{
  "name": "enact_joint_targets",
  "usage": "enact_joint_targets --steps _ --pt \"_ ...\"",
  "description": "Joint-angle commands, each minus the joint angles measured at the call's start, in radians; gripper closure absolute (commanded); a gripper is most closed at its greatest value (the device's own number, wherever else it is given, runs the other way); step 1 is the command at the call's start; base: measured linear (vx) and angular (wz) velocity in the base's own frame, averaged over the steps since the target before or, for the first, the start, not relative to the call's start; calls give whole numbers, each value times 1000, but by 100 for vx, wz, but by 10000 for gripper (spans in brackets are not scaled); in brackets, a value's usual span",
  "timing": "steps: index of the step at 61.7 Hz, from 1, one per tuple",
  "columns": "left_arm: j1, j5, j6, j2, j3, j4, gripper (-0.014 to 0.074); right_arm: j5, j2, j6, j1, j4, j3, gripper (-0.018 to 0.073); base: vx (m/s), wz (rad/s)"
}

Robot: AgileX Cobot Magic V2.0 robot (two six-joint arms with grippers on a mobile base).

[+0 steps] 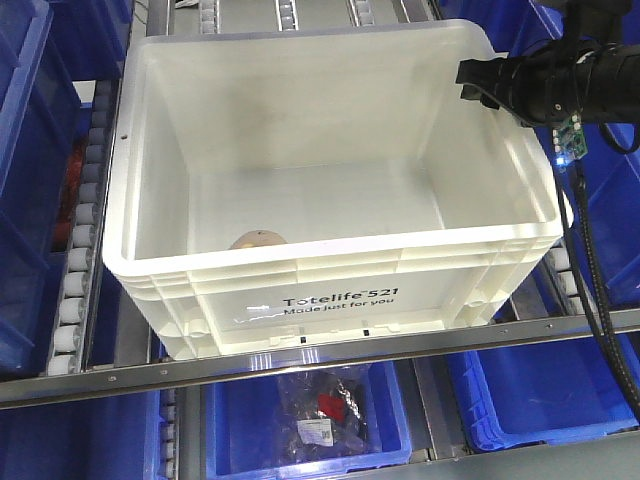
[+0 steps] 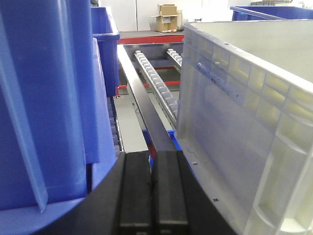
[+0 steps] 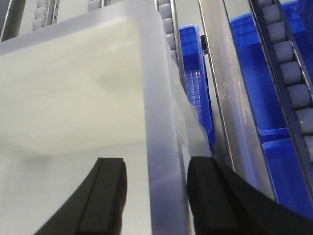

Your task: Place moving items into box and shelve

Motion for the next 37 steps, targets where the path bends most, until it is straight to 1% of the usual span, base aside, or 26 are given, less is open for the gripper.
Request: enact_joint_targets --steps 1,37 --pt "1 -85 0 -15 18 -11 604 -60 -45 -10 -1 11 -35 193 0 0" --pt "1 -85 0 -15 18 -11 603 -60 -45 -10 -1 11 -35 193 0 0"
